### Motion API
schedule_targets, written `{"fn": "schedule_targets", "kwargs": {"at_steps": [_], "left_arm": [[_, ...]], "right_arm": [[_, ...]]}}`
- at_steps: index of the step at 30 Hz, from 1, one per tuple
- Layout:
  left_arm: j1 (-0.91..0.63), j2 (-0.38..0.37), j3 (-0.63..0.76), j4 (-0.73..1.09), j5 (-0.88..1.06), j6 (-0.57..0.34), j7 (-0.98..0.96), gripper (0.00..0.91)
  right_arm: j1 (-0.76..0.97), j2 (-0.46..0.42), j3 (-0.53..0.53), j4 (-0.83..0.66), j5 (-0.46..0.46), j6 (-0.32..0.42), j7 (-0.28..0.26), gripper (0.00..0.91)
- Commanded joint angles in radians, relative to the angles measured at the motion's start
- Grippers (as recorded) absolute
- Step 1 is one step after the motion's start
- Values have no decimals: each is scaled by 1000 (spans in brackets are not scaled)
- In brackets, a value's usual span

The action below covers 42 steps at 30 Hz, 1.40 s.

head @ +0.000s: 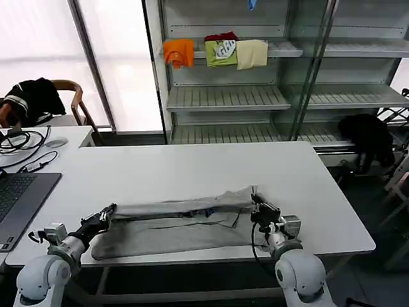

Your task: Fold and organize the clothes.

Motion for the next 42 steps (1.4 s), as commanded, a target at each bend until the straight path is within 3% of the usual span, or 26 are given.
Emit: {"fn": "schedule_targets", "kwargs": {"at_steps": [1, 7, 8, 9, 11, 12, 16, 21, 25, 28, 34, 35, 37, 39, 40, 41, 42], "left_arm": [[40, 3, -10, -20, 15, 0, 7, 10], [55, 1, -4, -29, 77, 0, 6, 10], [56, 1, -3, -30, 86, 0, 7, 10], [57, -1, -3, -31, 99, 0, 6, 10], [57, -4, 2, -33, 117, 0, -1, 897], [56, -6, 3, -33, 123, -1, -3, 907], [50, -18, 8, -33, 154, -1, -23, 907], [62, -32, -1, -64, 183, -7, -50, 907], [100, -54, 8, -97, 261, -27, -86, 907], [127, -81, 18, -121, 274, -30, -124, 907], [164, -112, 32, -138, 273, -35, -157, 897], [164, -116, 33, -134, 272, -34, -161, 856], [166, -121, 34, -129, 265, -32, -162, 544], [171, -124, 36, -129, 238, -24, -163, 353], [171, -124, 37, -128, 233, -21, -163, 141], [171, -125, 38, -126, 220, -17, -162, 40], [171, -126, 39, -127, 210, -14, -162, 20]], "right_arm": [[-50, -8, 4, 19, -60, -1, -19, 0], [-56, -2, 1, 3, -102, -1, -18, 0], [-56, 0, -1, 1, -126, -1, -17, 212], [-56, 1, -1, 0, -147, -1, -20, 877], [-56, 6, -8, -10, -216, 0, -13, 907], [-55, 9, -10, -13, -255, 1, -8, 907], [-54, 21, -19, -36, -400, 1, 33, 907], [-51, 20, 4, -33, -422, 1, 88, 907], [-34, 15, 44, 13, -271, 27, 112, 907], [1, 18, 98, 43, -97, 40, 115, 907], [62, 14, 145, 87, -6, 1, 122, 907], [74, 13, 147, 92, -4, 1, 125, 907], [85, 14, 148, 103, -2, 1, 126, 907], [94, 15, 146, 113, -1, 0, 128, 907], [96, 16, 145, 115, -1, 0, 128, 907], [98, 16, 144, 118, -1, 0, 128, 907], [98, 17, 144, 119, -2, 0, 128, 907]]}}
